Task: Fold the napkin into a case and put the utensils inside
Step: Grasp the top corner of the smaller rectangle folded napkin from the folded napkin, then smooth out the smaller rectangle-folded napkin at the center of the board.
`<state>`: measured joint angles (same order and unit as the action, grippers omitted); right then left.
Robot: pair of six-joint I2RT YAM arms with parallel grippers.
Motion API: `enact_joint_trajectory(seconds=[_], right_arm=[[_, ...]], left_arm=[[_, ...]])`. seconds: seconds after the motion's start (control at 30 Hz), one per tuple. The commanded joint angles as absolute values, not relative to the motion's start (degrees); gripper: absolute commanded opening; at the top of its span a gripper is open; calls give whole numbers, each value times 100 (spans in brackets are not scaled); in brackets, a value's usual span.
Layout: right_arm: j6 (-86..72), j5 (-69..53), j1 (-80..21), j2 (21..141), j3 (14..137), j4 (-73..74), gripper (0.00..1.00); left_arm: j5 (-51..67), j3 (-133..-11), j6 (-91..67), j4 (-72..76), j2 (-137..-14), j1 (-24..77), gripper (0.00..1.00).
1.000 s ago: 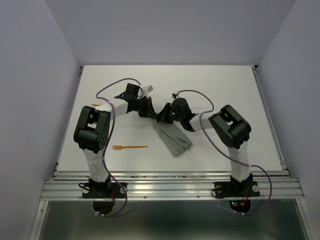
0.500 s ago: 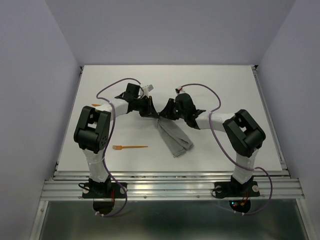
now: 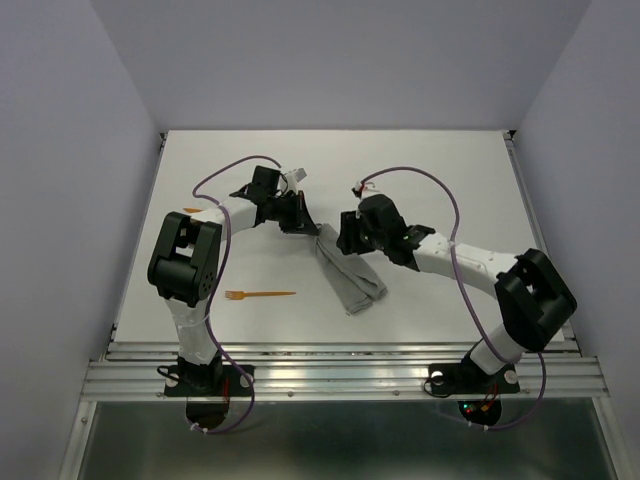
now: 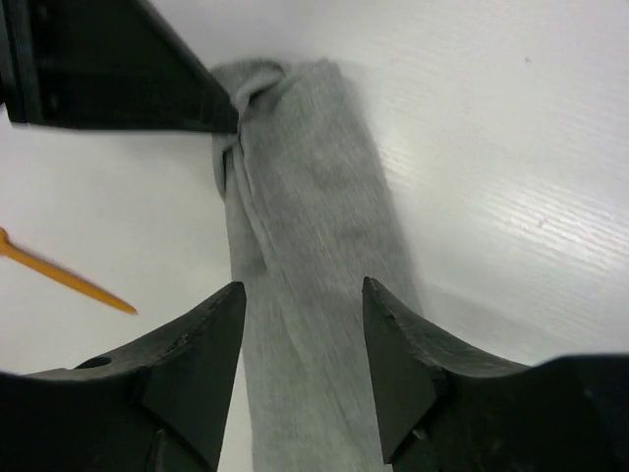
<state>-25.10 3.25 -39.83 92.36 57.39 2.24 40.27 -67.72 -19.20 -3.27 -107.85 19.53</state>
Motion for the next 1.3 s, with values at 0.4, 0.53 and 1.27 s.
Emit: enact_joint_trajectory(seconds=[0.4, 0.53, 1.27], right_arm=[[-1073, 2179, -5133, 9175, 5616, 1626, 59], [-1037, 2039, -5186, 9272, 5590, 1626, 59], [-1098, 3023, -5713, 9598, 5581, 1775, 32]], left_arm=[[4148, -6847, -1916, -264, -10696, 2013, 0], [4148, -6855, -1916, -272, -10705, 2021, 0], [4166, -6829, -1907, -281, -10714, 2039, 0]])
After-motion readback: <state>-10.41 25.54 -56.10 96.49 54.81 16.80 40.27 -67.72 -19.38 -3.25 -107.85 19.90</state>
